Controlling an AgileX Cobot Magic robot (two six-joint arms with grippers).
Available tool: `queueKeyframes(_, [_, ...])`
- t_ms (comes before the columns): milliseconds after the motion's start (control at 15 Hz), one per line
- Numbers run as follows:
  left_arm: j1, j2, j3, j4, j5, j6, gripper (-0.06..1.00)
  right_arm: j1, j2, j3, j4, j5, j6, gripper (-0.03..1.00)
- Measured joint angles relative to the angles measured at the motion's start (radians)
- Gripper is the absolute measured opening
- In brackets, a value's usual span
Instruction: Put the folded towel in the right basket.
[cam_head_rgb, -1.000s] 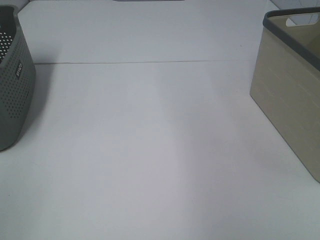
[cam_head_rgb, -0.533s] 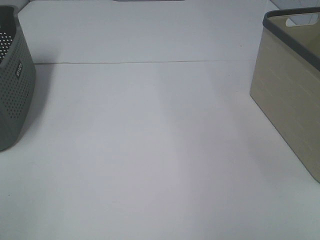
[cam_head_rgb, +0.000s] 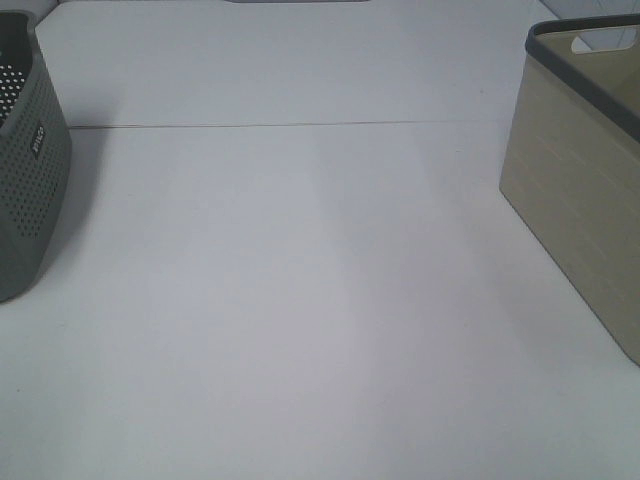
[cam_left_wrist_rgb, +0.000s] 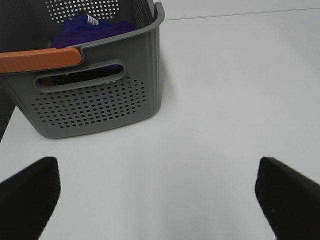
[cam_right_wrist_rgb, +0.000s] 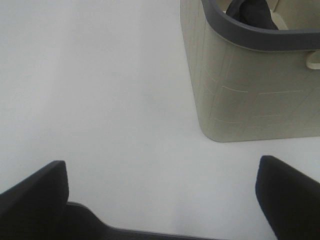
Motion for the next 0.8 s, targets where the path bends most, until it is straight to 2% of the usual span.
queueKeyframes(400, [0.000, 0.000, 0.000, 0.000, 0.000, 0.003, 0.99, 0.048, -0.003, 0.001, -0.010, -0.001, 0.000, 0.98])
queueKeyframes(800, [0.000, 0.000, 0.000, 0.000, 0.000, 0.003, 0.99, 0.048, -0.003, 0.001, -0.010, -0.001, 0.045, 0.98])
